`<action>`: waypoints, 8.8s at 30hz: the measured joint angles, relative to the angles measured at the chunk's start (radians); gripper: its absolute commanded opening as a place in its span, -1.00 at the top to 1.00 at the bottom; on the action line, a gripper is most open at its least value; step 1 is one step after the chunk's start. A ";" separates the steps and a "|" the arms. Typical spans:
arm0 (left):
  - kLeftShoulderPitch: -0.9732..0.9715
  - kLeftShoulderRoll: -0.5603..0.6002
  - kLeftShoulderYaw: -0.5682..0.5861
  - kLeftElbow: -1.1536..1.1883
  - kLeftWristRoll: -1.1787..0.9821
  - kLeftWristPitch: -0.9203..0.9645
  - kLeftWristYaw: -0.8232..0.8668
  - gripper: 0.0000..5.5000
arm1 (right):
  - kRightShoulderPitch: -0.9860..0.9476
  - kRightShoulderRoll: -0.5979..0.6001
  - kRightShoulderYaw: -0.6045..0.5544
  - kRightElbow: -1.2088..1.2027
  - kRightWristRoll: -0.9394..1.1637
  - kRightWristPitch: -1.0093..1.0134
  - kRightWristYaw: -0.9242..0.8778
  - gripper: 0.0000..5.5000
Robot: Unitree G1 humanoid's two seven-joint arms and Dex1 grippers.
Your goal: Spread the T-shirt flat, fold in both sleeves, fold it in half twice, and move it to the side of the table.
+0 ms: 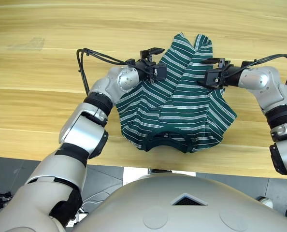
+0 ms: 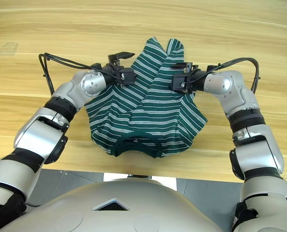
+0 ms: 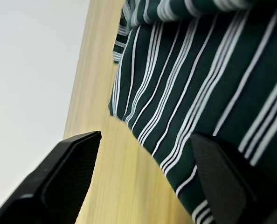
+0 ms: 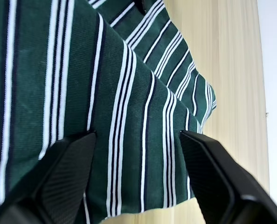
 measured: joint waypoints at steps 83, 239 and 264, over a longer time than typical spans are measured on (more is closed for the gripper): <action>0.064 0.135 0.110 -0.062 -0.085 0.038 -0.078 -0.30 | -0.326 0.270 0.023 0.644 -0.110 0.104 -0.418 -0.20; 0.972 0.276 0.433 -1.311 -0.749 0.105 0.270 -0.30 | 0.178 0.191 -0.526 -0.338 0.269 -0.031 -0.729 -0.20; 1.497 0.056 0.582 -1.543 -1.648 0.709 0.180 -0.30 | 0.358 0.183 -0.630 -0.700 0.333 0.213 -0.672 -0.20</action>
